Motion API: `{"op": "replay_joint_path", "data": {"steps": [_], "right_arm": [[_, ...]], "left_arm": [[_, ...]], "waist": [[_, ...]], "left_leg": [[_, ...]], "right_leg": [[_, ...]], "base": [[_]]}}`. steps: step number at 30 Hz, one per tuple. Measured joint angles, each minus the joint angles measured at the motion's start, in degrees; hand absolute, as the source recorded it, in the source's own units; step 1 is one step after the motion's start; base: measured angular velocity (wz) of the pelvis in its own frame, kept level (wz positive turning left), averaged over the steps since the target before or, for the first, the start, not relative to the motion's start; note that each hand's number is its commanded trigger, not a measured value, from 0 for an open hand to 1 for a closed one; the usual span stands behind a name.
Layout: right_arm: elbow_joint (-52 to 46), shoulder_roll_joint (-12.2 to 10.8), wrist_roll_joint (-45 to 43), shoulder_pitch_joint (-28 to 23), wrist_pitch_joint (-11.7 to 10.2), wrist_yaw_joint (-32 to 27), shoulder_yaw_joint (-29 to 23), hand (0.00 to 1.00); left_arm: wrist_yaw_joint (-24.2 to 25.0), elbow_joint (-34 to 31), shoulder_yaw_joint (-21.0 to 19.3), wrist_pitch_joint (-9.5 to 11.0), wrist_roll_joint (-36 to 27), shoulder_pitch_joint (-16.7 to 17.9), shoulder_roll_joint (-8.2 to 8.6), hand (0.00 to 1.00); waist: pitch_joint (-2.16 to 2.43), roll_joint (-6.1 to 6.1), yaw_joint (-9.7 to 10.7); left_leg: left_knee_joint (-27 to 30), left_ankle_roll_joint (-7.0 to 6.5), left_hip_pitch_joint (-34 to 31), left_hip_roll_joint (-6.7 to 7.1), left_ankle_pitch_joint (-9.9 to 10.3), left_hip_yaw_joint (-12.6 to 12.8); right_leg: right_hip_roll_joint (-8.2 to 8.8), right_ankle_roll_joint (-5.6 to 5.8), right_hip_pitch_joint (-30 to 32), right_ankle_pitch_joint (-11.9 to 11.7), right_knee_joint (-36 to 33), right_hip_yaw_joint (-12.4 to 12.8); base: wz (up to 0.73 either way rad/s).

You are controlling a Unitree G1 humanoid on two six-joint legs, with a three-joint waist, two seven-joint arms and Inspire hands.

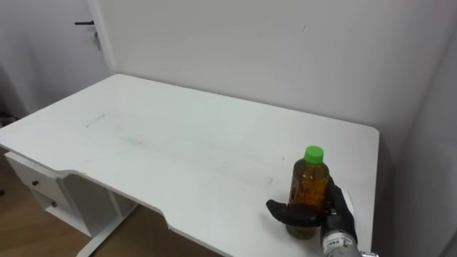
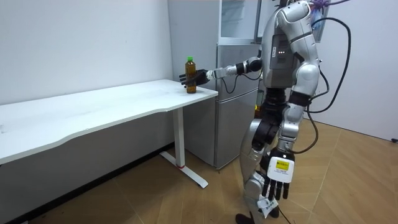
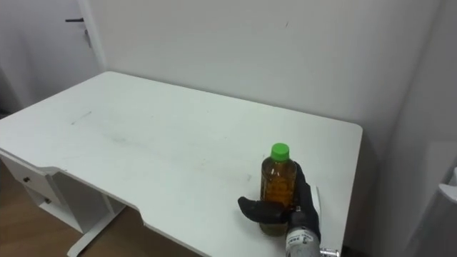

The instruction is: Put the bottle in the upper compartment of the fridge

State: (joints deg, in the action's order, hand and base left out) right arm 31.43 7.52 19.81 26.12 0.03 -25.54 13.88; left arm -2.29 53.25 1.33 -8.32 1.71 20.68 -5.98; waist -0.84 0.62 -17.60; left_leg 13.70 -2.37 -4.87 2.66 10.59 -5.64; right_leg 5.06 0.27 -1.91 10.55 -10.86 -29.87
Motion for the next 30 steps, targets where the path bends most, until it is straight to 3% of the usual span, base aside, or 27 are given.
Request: {"op": "replay_joint_path", "data": {"steps": [9, 10, 11, 20, 30], "right_arm": [[2.42, 0.21, -0.05, 0.03, -0.41, -0.46, 0.01, 0.00], [3.07, 0.23, -0.05, 0.03, -1.06, -0.76, 0.01, 0.82], [3.56, 0.24, -0.05, 0.04, -1.54, -1.04, 0.01, 1.00], [7.39, 2.12, -0.26, 0.95, -3.03, -1.21, 0.62, 1.00], [8.31, 2.73, -0.10, 1.00, -3.15, -0.43, 0.51, 1.00]], "left_arm": [[-0.02, 1.24, 0.04, 0.13, -2.32, -0.14, 0.00, 0.00], [-0.03, 1.39, 0.08, 0.13, -3.47, -0.14, 0.00, 0.00], [-0.05, 1.51, 0.08, 0.12, -4.50, -0.14, 0.00, 0.00], [-0.08, 1.90, 0.93, 0.17, -8.06, -0.13, -0.23, 0.00], [0.22, 1.99, 0.64, 0.28, -8.94, -0.10, -0.87, 0.00]], "waist": [[-0.02, -0.26, -0.02], [0.01, -0.34, -0.06], [0.06, -0.41, -0.09], [-0.34, -1.22, -0.17], [-0.12, -1.42, -0.17]], "left_leg": [[-0.03, 0.00, -0.04, 0.05, 0.00, -0.46], [-0.02, 0.00, -0.03, 0.04, 0.00, -0.50], [-0.02, 0.00, -0.03, 0.04, 0.00, -0.53], [-0.06, -0.01, -0.03, 0.12, 0.01, -0.60], [0.10, -0.01, -0.67, 0.00, 0.01, 0.24]], "right_leg": [[0.03, 0.00, -0.02, 0.00, -0.01, 0.02], [0.03, 0.00, -0.05, 0.00, -0.01, 0.01], [0.03, 0.00, -0.07, 0.00, -0.01, 0.01], [0.00, 0.08, -0.05, 0.05, -0.56, 0.01], [-0.04, 0.07, 0.77, 0.05, -0.76, 0.10]], "base": [[0.00], [0.00], [0.00], [0.00], [-0.02]]}}
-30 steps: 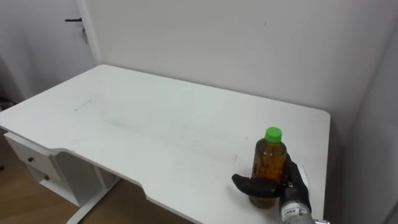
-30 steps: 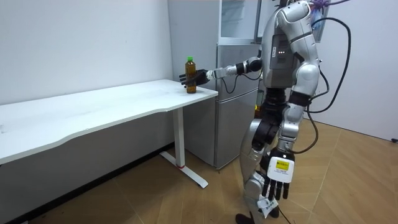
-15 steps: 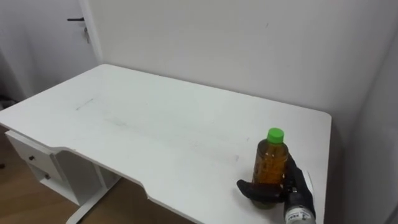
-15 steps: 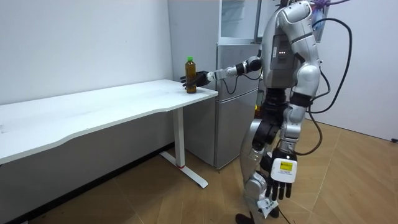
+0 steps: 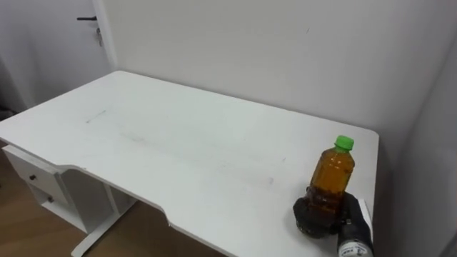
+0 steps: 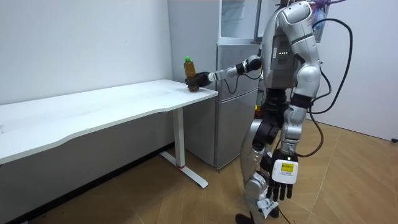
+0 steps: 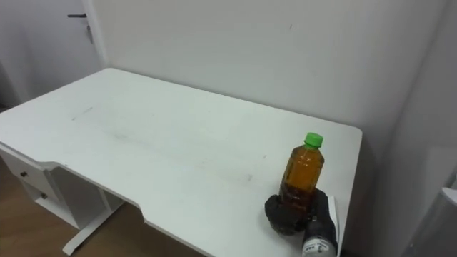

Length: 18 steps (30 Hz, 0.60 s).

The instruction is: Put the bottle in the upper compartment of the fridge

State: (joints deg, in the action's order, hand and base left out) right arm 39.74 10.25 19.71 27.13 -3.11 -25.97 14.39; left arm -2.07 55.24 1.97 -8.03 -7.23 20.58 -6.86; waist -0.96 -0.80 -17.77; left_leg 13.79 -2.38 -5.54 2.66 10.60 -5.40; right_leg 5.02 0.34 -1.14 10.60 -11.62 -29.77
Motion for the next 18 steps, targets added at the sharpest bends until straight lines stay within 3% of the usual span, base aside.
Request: {"op": "replay_joint_path", "data": {"steps": [12, 18], "right_arm": [[-3.25, 0.70, 0.28, -0.06, 2.04, 5.08, 0.33, 1.00], [-14.54, 0.84, 0.46, -3.21, 2.13, 6.48, 0.67, 1.00]], "left_arm": [[1.59, -2.25, -0.52, 1.38, 0.51, 0.24, -0.36, 0.00], [0.84, 0.17, -1.95, 2.34, 0.63, 0.12, -0.52, 0.00]], "waist": [[0.36, 0.80, 0.07], [0.36, 0.78, 0.32]], "left_leg": [[0.42, -0.01, 0.79, -0.24, 0.01, 0.98], [-0.74, -0.02, 2.33, -0.39, -0.01, 2.29]], "right_leg": [[-0.01, -0.01, -0.05, -0.01, 0.04, 1.49], [-0.06, 0.00, -0.49, 0.00, 0.03, 2.89]], "base": [[-0.04], [-0.12]]}}
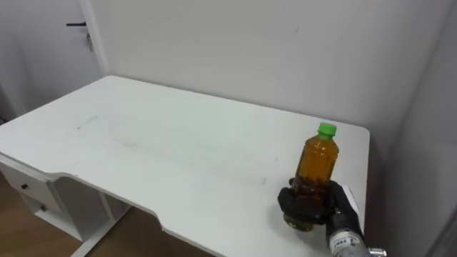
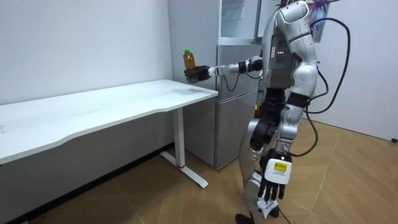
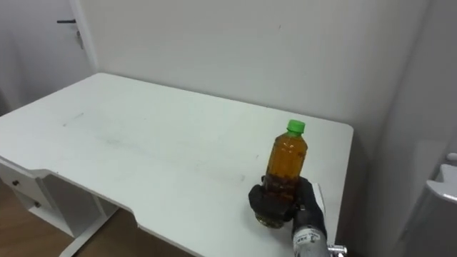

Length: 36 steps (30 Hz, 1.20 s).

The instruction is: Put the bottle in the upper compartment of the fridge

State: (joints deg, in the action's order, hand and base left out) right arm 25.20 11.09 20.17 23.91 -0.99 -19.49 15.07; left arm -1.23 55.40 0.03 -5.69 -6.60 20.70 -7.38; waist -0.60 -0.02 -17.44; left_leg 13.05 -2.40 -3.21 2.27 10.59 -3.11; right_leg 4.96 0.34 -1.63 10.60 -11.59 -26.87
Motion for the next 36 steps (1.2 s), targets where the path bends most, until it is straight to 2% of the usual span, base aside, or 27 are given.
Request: {"op": "replay_joint_path", "data": {"steps": [4, 9, 12, 15, 17, 23, 30, 36], "right_arm": [[-7.06, 0.12, -0.11, -1.06, 0.00, 2.15, 0.05, 1.00], [-13.99, 0.13, -0.20, -1.76, 0.01, 3.61, -0.02, 1.00], [-18.18, 0.97, 0.14, -3.38, 0.07, 4.81, -0.03, 1.00], [-22.70, 1.61, 0.17, -3.88, 1.10, 6.47, -0.12, 1.00], [-25.82, 2.55, 0.32, -3.88, 1.11, 7.94, -0.25, 1.00], [-31.03, 2.58, 0.98, -3.88, 1.11, 9.87, -0.69, 1.00], [-38.06, 3.09, 1.24, -3.88, 1.91, 12.90, -4.35, 1.00], [-43.59, 5.03, 1.88, -3.97, 1.95, 14.26, -6.80, 1.00]], "left_arm": [[-0.43, 0.20, -1.53, 0.88, 0.06, -0.20, 0.06, 0.00], [-0.33, 0.58, -2.09, 1.34, 0.08, -0.71, 0.10, 0.00], [-0.22, 0.85, -2.14, 1.31, 0.09, -1.20, -0.04, 0.00], [-0.21, 1.84, -2.36, 1.60, 1.12, -2.50, -0.29, 0.00], [-0.17, 2.05, -2.49, 2.01, 1.27, -3.13, -0.31, 0.00], [-0.30, 2.20, -2.52, 2.48, 1.28, -3.51, -0.81, 0.00], [0.77, 3.23, -4.45, 2.57, 1.33, -3.20, -1.10, 0.00], [0.92, 4.31, -4.47, 3.10, 0.95, -3.13, -1.28, 0.00]], "waist": [[-0.01, -0.02, 0.07], [-0.01, -0.02, 1.30], [-0.01, -0.14, 2.13], [-0.03, -0.39, 3.32], [0.08, -0.57, 3.40], [0.44, -1.58, 4.59], [0.66, -1.89, 6.58], [0.76, -1.96, 8.42]], "left_leg": [[-0.58, 0.00, 0.71, -0.34, 0.00, 1.15], [-0.99, 0.01, 1.53, -0.42, 0.00, 1.35], [-1.31, 0.00, 1.94, -0.41, 0.01, 1.56], [-1.52, 0.00, 2.21, -0.50, 0.01, 1.91], [-1.93, 0.00, 2.97, -0.66, 0.01, 2.74], [-2.36, -0.02, 4.31, -0.82, 0.02, 4.62], [-2.97, -0.09, 4.82, -1.01, 0.11, 5.35], [-3.08, -0.08, 5.51, -1.22, 0.11, 6.20]], "right_leg": [[0.06, 0.00, -0.03, 0.00, 0.00, 0.49], [-0.08, 0.00, -0.59, 0.00, 0.01, 1.13], [-0.04, 0.00, -1.02, 0.00, 0.01, 1.64], [-0.12, 0.00, -1.10, 0.00, 0.01, 2.09], [-0.27, 0.00, -1.25, 0.00, 0.01, 3.06], [-0.71, 0.00, -1.42, -0.01, -0.02, 4.92], [-0.95, 0.01, -1.41, -0.11, -0.04, 5.79], [-1.14, -0.04, -1.48, -0.14, -0.04, 6.64]], "base": [[-0.11], [-0.04], [-0.05], [-0.05], [-0.21], [-0.16], [-0.06], [-0.07]]}}
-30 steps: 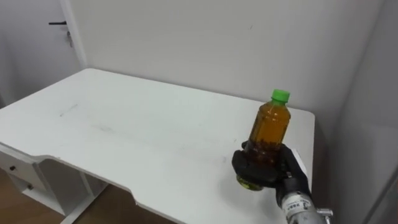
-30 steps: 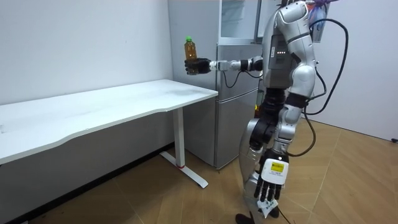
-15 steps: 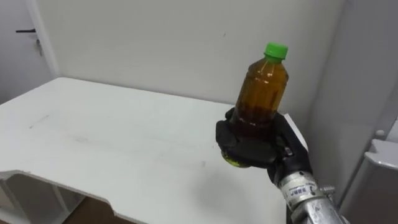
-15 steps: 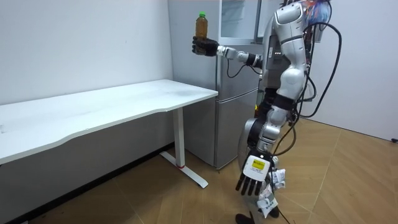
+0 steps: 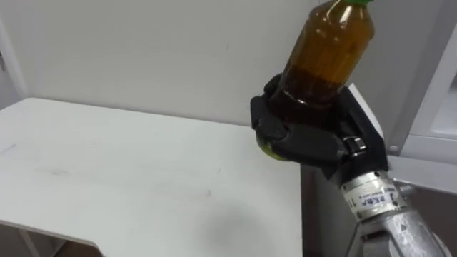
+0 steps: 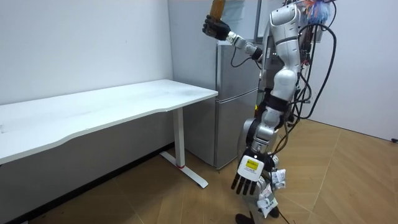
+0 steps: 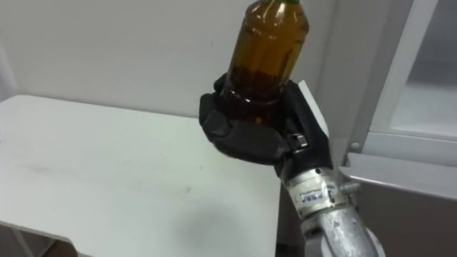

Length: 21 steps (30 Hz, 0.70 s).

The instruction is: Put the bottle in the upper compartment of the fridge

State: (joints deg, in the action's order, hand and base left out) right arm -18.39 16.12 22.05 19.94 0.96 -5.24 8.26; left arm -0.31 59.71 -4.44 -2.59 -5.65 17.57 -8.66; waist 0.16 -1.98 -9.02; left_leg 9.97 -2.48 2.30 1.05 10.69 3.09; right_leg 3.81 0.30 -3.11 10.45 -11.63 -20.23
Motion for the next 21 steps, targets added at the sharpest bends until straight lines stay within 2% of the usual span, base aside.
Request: {"op": "replay_joint_path", "data": {"steps": [6, 11, 16, 21], "right_arm": [[-5.38, 0.32, 0.18, -1.03, -0.02, -0.18, -5.22, 1.00], [-7.55, 2.87, 0.78, -4.00, -1.02, -0.84, -11.18, 1.00], [-7.79, 2.93, 1.79, -6.50, -0.99, -0.12, -15.70, 1.00], [-7.81, 3.01, 2.76, -8.54, -0.99, -0.74, -19.19, 1.00]], "left_arm": [[0.02, 1.90, -1.69, 1.24, -0.06, 0.01, 0.01, 0.00], [0.99, 2.96, -4.24, 2.72, 0.09, 0.21, -0.14, 0.00], [1.36, 2.61, -6.49, 2.85, 0.11, 0.26, -0.20, 0.00], [1.72, 0.89, -7.31, 3.20, -0.45, 1.09, -0.23, 0.00]], "waist": [[0.04, -0.11, 2.20], [0.03, -0.24, 4.40], [0.06, -0.47, 7.14], [0.31, -0.34, 7.96]], "left_leg": [[-0.65, 0.13, 0.89, -0.38, 0.09, 1.53], [-0.93, 0.23, 1.51, -0.76, 0.35, 3.03], [-0.68, 0.55, 1.47, -1.29, 0.77, 4.31], [-0.43, 0.85, 1.45, -1.94, 1.15, 6.01]], "right_leg": [[-0.45, -0.16, -0.15, -0.18, 0.06, 1.72], [-0.71, -0.37, 0.04, -0.34, -0.04, 3.10], [-1.09, -0.60, 0.32, -0.54, 0.08, 4.37], [-1.91, -0.99, 1.10, -0.79, 0.06, 5.99]], "base": [[-0.14], [-0.16], [-0.12], [-0.21]]}}
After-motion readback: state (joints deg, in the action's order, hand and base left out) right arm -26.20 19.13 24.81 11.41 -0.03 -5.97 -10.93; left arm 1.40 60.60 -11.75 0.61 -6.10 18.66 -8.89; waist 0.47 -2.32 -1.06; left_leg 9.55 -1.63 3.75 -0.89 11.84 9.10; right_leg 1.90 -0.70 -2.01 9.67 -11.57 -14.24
